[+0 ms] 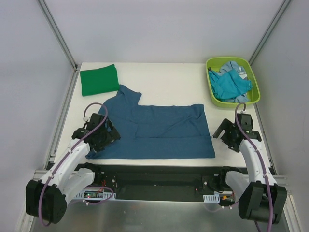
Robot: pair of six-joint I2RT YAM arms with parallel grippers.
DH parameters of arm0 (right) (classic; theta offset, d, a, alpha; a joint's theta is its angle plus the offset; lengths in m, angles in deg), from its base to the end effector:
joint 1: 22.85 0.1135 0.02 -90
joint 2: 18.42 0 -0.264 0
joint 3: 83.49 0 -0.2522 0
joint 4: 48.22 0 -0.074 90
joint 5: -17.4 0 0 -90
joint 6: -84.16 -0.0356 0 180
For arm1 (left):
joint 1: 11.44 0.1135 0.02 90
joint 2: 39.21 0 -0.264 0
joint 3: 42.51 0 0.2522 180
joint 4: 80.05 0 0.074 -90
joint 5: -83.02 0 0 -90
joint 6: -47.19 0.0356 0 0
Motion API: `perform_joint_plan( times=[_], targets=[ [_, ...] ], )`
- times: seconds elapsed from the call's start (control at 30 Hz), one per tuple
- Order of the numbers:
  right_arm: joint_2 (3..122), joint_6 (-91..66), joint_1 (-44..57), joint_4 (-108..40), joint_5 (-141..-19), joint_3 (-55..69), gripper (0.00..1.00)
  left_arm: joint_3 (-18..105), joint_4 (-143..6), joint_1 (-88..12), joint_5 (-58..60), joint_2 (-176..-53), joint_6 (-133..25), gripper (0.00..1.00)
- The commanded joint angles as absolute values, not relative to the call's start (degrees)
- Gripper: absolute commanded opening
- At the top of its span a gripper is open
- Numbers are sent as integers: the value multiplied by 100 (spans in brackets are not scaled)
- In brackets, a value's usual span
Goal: Fold and stack the t-shirts
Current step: Fold the flattened tshirt in 1/3 of the way
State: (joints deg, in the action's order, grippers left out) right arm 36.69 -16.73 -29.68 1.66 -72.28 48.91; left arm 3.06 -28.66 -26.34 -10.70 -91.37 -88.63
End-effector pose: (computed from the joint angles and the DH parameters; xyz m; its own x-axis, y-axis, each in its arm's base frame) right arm 0.1768 -0.0214 0.2048 -0.7983 0.2859 -0.5301 0.2777 0.9557 0.0972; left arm 0.1616 -0.0406 0.2002 -0.7312 -0.5460 -0.4090 -0.4319 0.8346 -0.3419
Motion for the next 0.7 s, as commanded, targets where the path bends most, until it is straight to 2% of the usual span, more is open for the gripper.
perform_joint_plan(
  times=[0.0, 0.17, 0.3, 0.4, 0.5, 0.67],
  targets=[
    [3177, -1489, -2840, 290, -7987, 4628, 96, 868, -2594, -2603, -1313, -8799, -8658, 99],
    [3343, -1647, -1672, -201, -8568, 4592, 96, 1317, -2892, -2603, -1130, -9325, -8448, 99],
    [4097, -1998, -801, -922, -8578, 4671, 96, 1203, -3770, -2612, -252, -9931, -8272, 99],
    [4643, -2026, -721, -968, -8535, 4628, 96, 1220, -4044, -2621, 13, -10485, -8236, 99],
    [4978, -2051, -729, -696, -7816, 4619, 96, 1221, -4141, -2682, 67, -10907, -8192, 99],
    [4988, -2148, -1141, -546, -7664, 4987, 96, 1045, -4229, -2805, 84, -11023, -8227, 99]
  ],
)
